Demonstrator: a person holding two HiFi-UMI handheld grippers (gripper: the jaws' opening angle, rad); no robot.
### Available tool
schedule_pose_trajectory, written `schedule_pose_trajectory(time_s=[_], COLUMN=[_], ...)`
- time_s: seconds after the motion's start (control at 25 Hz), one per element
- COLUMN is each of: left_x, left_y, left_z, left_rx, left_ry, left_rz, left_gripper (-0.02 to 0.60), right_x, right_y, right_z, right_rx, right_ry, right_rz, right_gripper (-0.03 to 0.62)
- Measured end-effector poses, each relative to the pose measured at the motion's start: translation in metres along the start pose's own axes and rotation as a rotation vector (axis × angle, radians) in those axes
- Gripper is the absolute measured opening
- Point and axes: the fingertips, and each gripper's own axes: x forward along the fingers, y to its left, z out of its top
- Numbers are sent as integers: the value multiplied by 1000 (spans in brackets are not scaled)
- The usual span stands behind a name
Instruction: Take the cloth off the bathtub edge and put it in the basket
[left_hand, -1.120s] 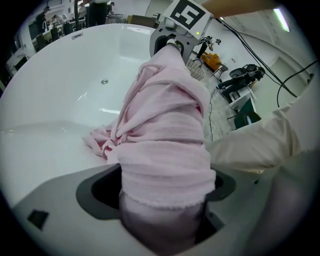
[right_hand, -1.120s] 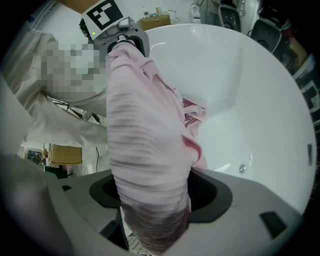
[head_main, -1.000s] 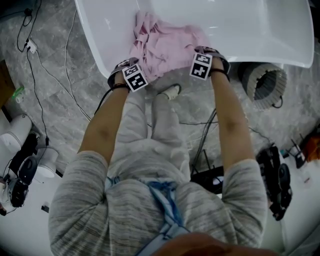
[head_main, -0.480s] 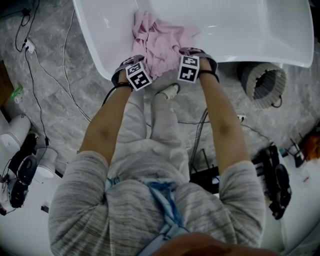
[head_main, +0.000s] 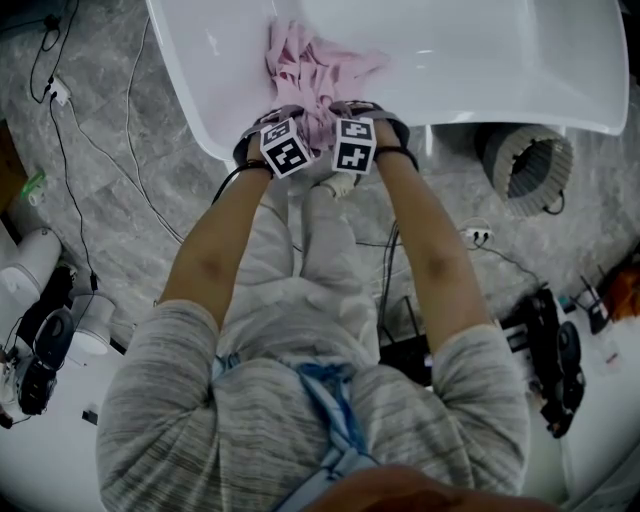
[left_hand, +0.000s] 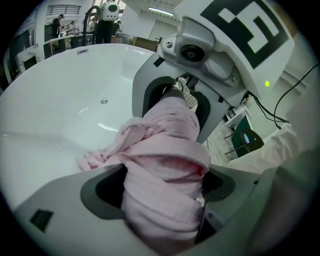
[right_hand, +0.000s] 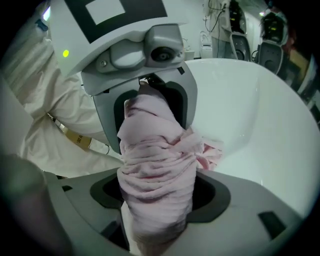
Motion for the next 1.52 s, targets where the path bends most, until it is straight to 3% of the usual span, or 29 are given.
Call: schedule_pose_trajectory(time_s=[0.12, 0.36, 0.76, 0.84, 0.88, 0.96, 1.2, 1.52], left_x=[-3, -10, -36, -45, -50, -60, -88, -136], left_y=[-4, -9, -14, -15, -16, -18, -36, -59], left_z=[2, 7, 15, 19, 22, 26, 38, 61], left_rx=[27, 81, 84, 75, 66, 46, 31, 71], left_ry=[-7, -4, 25, 25, 20, 14, 3, -17], left_rz=[-6, -9, -1, 6, 12, 23, 40, 75], left_gripper=[387, 323, 220, 192, 168, 99, 80, 77], right_x=[-3, -12, -39, -49, -55, -66, -99, -153], right_y=[4, 7, 11, 11, 11, 11, 24, 38], right_z=[8, 12, 20, 24, 26, 30, 36, 44], right_rx=[-24, -65, -87, -62, -40, 10, 68, 156], right_ry=[-19, -30, -22, -36, -49, -73, -86, -134], right_rz=[-7, -28, -51, -63, -73, -95, -145, -226], right_gripper=[316, 273, 194, 159, 105, 55, 51, 50])
